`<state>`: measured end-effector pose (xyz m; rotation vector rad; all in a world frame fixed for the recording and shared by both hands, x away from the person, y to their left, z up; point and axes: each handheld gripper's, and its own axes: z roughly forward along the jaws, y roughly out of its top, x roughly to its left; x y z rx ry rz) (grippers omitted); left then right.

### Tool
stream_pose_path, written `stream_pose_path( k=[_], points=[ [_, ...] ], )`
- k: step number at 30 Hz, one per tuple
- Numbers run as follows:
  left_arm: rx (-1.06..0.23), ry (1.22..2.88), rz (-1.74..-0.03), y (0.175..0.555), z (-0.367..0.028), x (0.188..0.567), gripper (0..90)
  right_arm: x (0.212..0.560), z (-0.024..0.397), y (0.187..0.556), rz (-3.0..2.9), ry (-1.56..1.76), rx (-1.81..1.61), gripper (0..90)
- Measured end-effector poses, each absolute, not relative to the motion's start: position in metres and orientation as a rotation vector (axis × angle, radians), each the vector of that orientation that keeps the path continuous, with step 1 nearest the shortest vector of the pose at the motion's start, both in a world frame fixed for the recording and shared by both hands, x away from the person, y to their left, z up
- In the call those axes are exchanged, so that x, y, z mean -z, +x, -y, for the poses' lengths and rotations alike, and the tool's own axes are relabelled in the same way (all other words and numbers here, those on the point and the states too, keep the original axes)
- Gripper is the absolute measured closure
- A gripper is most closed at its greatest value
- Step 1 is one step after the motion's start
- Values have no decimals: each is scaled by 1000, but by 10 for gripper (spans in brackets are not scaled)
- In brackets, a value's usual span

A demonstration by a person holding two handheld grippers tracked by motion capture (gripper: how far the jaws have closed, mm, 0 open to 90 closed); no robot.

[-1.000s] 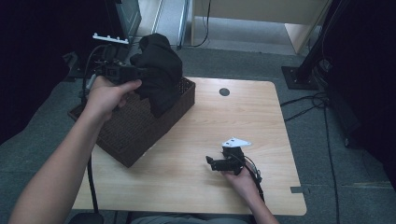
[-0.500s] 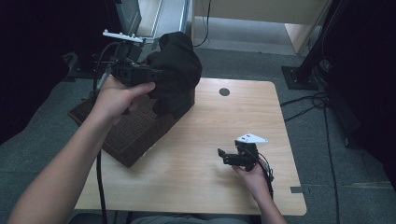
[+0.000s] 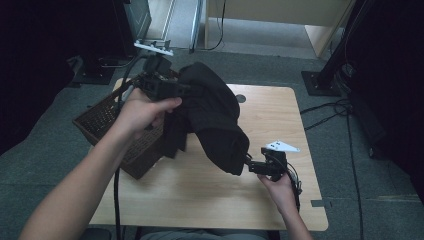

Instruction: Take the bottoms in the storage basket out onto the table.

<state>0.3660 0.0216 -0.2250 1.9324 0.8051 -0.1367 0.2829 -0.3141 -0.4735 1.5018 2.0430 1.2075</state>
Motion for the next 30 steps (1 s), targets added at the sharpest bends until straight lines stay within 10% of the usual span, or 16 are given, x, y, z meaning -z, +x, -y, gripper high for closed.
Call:
stream_pose_path(
  k=[30],
  points=[
    [269, 2085, -817, 355, 61, 356, 774, 466, 328, 280, -1961, 1515, -1236, 191]
  ],
)
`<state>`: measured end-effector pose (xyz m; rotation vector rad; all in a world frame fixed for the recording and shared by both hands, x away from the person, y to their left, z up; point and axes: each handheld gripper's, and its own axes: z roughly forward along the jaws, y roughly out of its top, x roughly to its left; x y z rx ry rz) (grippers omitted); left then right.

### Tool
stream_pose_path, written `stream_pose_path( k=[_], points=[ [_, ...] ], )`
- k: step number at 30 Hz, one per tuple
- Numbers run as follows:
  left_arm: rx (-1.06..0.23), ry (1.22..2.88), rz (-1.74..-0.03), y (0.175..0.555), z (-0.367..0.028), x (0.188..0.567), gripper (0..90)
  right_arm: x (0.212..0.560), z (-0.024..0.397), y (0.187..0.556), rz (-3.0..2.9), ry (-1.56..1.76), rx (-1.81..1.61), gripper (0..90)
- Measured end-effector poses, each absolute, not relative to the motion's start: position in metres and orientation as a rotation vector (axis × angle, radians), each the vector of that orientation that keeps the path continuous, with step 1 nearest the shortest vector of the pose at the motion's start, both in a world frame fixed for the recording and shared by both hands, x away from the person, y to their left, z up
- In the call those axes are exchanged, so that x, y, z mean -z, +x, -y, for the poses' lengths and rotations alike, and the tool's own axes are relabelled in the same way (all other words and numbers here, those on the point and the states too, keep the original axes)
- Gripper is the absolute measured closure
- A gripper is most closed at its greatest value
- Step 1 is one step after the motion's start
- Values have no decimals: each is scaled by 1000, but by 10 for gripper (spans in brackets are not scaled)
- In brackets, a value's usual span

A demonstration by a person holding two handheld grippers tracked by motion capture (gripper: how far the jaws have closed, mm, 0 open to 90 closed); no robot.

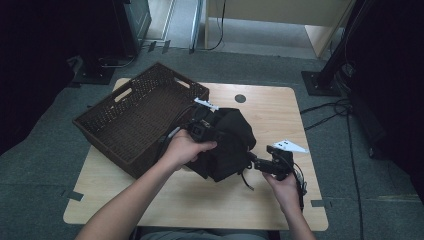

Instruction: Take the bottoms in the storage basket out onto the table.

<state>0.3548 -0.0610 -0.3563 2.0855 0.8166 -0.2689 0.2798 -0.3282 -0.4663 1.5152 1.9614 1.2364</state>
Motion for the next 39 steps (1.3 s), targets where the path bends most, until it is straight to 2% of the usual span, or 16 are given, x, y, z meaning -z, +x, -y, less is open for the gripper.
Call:
stream_pose_path(
  k=[4, 9, 13, 17, 28, 39],
  points=[
    [256, 2098, -846, 357, 58, 369, 750, 467, 329, 280, -1961, 1518, -1231, 197],
    [208, 2115, -886, 362, 51, 374, 604, 466, 328, 279, -1959, 1514, -1236, 216],
    [141, 2159, -880, 363, 47, 376, 487, 463, 328, 277, -1954, 1483, -1261, 265],
    [127, 2154, -875, 362, 40, 372, 433, 459, 328, 275, -1963, 1459, -1298, 308],
    [2, 2168, -825, 356, 11, 357, 363, 452, 322, 271, -1994, 1359, -1314, 390],
    [-25, 2149, -882, 362, -19, 353, 361, 442, 310, 272, -2017, 1275, -1396, 482]
  ],
)
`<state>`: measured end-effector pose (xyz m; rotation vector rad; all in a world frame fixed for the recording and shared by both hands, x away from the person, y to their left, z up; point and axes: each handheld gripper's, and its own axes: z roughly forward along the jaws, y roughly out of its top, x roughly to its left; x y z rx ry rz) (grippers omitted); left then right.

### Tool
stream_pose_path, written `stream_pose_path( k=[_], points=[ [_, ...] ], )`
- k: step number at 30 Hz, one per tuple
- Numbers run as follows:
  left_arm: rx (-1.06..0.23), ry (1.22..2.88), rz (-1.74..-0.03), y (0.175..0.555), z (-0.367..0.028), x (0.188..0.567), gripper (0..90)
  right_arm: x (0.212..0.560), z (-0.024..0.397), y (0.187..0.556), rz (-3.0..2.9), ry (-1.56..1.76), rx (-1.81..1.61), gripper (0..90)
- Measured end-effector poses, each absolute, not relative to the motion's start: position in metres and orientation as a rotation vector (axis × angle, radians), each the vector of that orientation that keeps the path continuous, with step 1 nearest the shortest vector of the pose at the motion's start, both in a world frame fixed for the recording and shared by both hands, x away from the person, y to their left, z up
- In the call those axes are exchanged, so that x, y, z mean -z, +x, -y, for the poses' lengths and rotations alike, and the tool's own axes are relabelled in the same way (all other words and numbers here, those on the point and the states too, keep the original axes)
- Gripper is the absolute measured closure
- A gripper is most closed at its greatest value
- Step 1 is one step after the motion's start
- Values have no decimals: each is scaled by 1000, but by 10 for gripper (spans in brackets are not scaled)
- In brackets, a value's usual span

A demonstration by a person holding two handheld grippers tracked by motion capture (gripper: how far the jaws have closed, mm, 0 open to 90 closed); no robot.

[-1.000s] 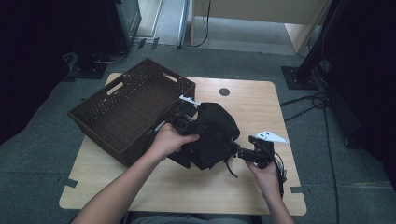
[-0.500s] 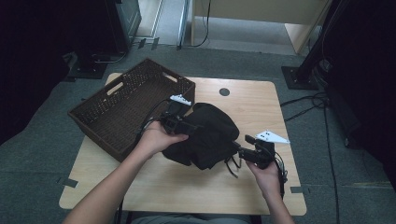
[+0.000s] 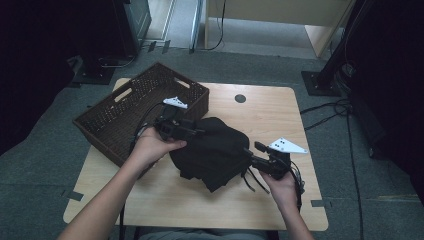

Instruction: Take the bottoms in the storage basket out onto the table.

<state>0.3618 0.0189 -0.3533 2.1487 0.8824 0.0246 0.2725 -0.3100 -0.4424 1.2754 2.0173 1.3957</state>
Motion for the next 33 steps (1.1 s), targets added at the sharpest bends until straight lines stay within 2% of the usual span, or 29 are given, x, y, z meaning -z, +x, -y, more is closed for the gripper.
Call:
stream_pose_path(
  k=[4, 21, 27, 33],
  points=[
    [-42, 2150, -883, 363, -28, 355, 389, 445, 303, 275, -2057, 1273, -1408, 499],
    [-137, 2185, -1004, 395, -74, 378, 514, 470, 286, 287, -2172, 1274, -1360, 446],
    [-101, 2209, -1022, 406, -85, 391, 535, 476, 281, 291, -2201, 1282, -1321, 439],
    [-75, 2204, -1024, 407, -88, 401, 604, 485, 278, 294, -2225, 1270, -1296, 438]
  ],
)
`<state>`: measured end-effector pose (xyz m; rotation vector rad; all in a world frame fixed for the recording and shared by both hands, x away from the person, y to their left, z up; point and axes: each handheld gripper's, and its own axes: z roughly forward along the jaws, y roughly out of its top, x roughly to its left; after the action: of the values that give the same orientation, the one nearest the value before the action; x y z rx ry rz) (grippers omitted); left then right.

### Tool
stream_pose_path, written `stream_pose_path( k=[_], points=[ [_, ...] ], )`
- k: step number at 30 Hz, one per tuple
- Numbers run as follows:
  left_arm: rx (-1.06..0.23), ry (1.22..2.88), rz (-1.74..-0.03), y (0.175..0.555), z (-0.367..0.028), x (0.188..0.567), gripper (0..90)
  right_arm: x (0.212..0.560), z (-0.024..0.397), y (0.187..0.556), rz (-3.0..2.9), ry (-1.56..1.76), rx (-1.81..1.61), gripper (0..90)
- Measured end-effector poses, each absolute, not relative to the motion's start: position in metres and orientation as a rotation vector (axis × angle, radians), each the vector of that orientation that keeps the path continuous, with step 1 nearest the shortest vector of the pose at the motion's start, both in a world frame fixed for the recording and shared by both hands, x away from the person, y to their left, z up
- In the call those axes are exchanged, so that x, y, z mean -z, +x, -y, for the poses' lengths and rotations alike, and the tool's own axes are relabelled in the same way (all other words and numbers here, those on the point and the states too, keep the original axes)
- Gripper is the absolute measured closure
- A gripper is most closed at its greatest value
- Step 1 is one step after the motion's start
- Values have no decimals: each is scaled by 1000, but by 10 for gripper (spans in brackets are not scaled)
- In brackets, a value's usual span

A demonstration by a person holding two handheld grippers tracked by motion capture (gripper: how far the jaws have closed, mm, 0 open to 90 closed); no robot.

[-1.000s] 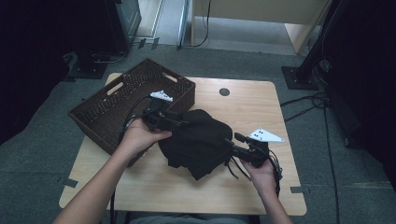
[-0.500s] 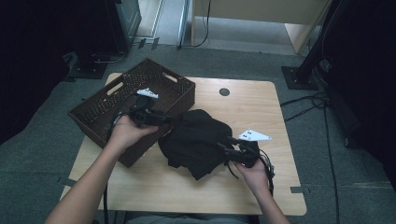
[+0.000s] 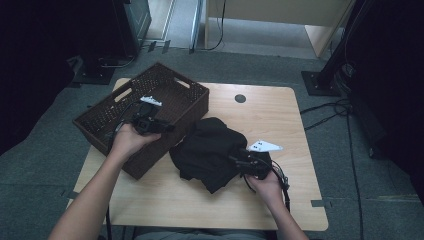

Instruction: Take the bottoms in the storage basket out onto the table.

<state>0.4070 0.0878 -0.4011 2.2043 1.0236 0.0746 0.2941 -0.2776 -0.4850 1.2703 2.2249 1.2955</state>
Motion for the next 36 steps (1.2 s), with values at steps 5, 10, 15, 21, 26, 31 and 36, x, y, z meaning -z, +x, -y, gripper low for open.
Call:
stream_pose_path(
  k=[5, 10, 15, 21, 26, 31, 36],
  points=[
    [-58, 2248, -1039, 408, -87, 410, 627, 488, 277, 292, -2222, 1272, -1298, 437],
    [-35, 2251, -1026, 408, -85, 412, 685, 490, 278, 293, -2221, 1279, -1305, 436],
    [-40, 2268, -1006, 407, -83, 411, 764, 491, 278, 293, -2218, 1272, -1305, 436],
    [-15, 2239, -1036, 408, -84, 412, 773, 490, 277, 291, -2218, 1273, -1298, 435],
    [-22, 2199, -1085, 409, -84, 413, 780, 490, 276, 291, -2217, 1265, -1290, 433],
    [-33, 2157, -1153, 411, -87, 414, 777, 491, 277, 290, -2217, 1261, -1292, 431],
    [-70, 2119, -1227, 413, -95, 414, 777, 491, 277, 289, -2217, 1261, -1288, 430]
  ],
)
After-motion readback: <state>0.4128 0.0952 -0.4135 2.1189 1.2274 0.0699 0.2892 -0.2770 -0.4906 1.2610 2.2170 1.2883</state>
